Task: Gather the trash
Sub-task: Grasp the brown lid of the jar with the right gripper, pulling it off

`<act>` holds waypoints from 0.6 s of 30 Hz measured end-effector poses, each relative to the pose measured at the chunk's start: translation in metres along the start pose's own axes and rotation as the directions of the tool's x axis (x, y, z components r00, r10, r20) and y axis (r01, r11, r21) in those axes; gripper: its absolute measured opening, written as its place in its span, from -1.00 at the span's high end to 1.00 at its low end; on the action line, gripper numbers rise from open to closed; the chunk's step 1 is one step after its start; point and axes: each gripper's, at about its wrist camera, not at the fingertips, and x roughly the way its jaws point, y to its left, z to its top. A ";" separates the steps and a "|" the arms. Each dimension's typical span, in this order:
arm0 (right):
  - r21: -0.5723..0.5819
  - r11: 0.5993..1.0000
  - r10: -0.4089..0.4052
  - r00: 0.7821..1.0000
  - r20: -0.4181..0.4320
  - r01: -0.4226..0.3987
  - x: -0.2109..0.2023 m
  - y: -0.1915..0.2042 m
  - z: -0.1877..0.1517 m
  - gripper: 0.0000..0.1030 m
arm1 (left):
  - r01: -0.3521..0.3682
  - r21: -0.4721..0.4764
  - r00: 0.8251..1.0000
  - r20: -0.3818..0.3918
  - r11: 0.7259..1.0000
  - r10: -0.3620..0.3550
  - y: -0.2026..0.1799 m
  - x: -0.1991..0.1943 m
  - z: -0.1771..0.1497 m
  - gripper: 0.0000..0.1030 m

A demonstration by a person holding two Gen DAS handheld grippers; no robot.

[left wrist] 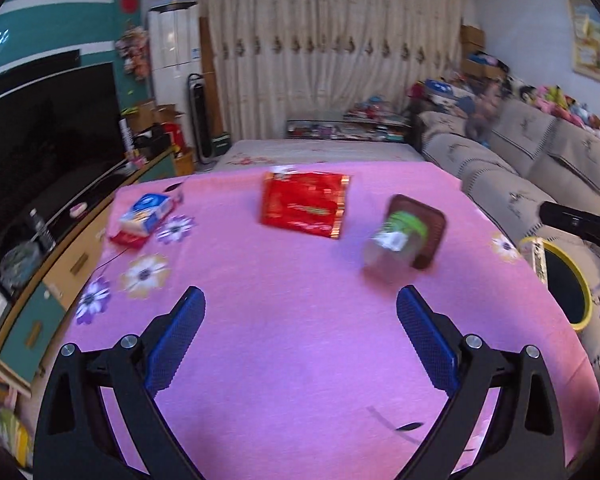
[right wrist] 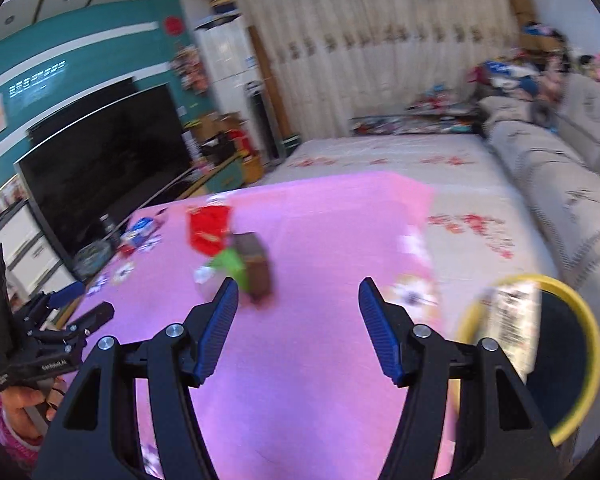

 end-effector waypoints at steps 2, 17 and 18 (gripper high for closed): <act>-0.023 0.999 0.029 0.999 -0.045 -0.030 0.028 0.012 0.014 -0.15 | -0.002 -0.019 1.000 0.010 1.000 0.002 0.013 -0.003 -0.005 -0.84; 0.002 0.993 0.116 0.964 -0.238 -0.118 0.126 0.020 0.035 0.06 | 0.049 0.047 0.997 0.059 0.998 -0.052 -0.017 -0.008 -0.001 -0.85; 0.011 0.992 0.121 0.962 -0.247 -0.122 0.128 0.019 0.034 0.21 | 0.050 0.046 0.997 0.057 0.998 -0.053 -0.017 -0.008 -0.001 -0.85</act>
